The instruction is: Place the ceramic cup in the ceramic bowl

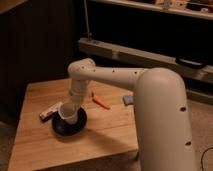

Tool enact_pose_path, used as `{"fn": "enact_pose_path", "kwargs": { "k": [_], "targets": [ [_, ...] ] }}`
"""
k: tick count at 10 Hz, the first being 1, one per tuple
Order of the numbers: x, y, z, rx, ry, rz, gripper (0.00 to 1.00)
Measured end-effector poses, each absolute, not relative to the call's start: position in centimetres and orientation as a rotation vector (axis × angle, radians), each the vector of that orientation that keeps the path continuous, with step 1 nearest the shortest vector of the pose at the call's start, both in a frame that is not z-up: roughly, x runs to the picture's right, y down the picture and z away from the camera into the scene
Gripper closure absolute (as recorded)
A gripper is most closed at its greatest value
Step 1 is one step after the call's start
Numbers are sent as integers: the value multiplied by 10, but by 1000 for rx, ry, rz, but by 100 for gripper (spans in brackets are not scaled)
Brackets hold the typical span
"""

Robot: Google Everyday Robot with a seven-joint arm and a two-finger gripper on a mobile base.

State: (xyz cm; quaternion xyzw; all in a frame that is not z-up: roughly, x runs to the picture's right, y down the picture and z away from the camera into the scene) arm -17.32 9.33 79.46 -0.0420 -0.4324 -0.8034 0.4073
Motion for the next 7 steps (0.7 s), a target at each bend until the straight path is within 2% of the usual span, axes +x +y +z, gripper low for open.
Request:
{"fn": "enact_pose_path", "kwargs": {
  "k": [4, 7],
  "targets": [
    [-168, 91, 802, -130, -1102, -1991, 20],
    [-149, 71, 798, -9, -1135, -1903, 20]
  ]
}}
